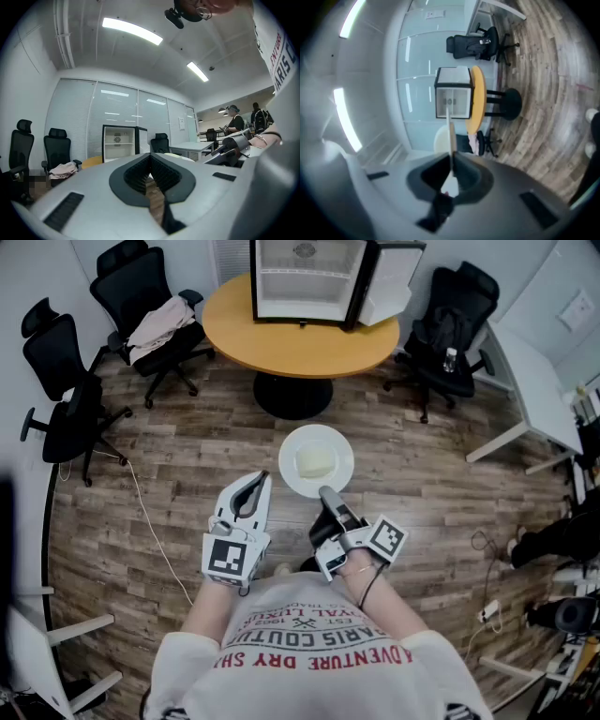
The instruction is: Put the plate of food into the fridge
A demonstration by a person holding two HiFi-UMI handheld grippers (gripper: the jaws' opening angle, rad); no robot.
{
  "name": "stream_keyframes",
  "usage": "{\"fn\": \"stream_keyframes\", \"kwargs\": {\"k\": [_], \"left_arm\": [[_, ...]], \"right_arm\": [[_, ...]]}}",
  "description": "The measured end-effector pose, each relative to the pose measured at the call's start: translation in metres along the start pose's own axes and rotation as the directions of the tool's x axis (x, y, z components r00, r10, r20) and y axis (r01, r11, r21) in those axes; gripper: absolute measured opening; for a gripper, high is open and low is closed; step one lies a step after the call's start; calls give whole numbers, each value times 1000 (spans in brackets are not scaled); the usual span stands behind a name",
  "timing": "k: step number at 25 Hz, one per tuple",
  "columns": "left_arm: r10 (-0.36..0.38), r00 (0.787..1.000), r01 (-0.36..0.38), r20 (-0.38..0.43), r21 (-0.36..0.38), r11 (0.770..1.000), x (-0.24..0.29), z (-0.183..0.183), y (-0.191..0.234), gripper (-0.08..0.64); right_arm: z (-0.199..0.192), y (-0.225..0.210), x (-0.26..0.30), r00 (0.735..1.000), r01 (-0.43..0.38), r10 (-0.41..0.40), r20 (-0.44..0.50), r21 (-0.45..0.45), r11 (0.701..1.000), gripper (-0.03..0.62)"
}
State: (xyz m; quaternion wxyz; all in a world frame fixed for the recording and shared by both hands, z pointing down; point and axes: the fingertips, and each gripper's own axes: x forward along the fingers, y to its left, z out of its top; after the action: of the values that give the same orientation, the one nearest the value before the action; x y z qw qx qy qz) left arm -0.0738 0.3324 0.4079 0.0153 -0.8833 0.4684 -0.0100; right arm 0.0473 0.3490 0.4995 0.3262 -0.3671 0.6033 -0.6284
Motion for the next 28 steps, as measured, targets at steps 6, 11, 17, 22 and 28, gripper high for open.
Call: {"fn": "stream_keyframes", "kwargs": {"k": [6, 11, 17, 22, 28], "left_arm": [[0, 1000, 0, -8, -15, 1000, 3, -1, -2, 32], [3, 1000, -3, -1, -12, 1000, 1, 0, 3, 32], [4, 1000, -4, 3, -8, 1000, -3, -2, 16, 32], [20, 1000, -20, -10, -22, 1000, -3, -8, 24, 32], [45, 999, -45, -23, -31, 998, 12, -14, 34, 32]], "right_arm": [[0, -2, 0, 1000, 6, -6, -3, 1, 1000, 38], [-2, 0, 3, 1000, 3, -3, 2, 4, 1000, 40], [-6, -6, 12, 999, 34, -35, 18, 24, 999, 38], [-7, -4, 20, 999, 31, -31, 6, 22, 999, 38], [6, -9, 38, 999, 35, -35, -15, 36, 999, 38]]}}
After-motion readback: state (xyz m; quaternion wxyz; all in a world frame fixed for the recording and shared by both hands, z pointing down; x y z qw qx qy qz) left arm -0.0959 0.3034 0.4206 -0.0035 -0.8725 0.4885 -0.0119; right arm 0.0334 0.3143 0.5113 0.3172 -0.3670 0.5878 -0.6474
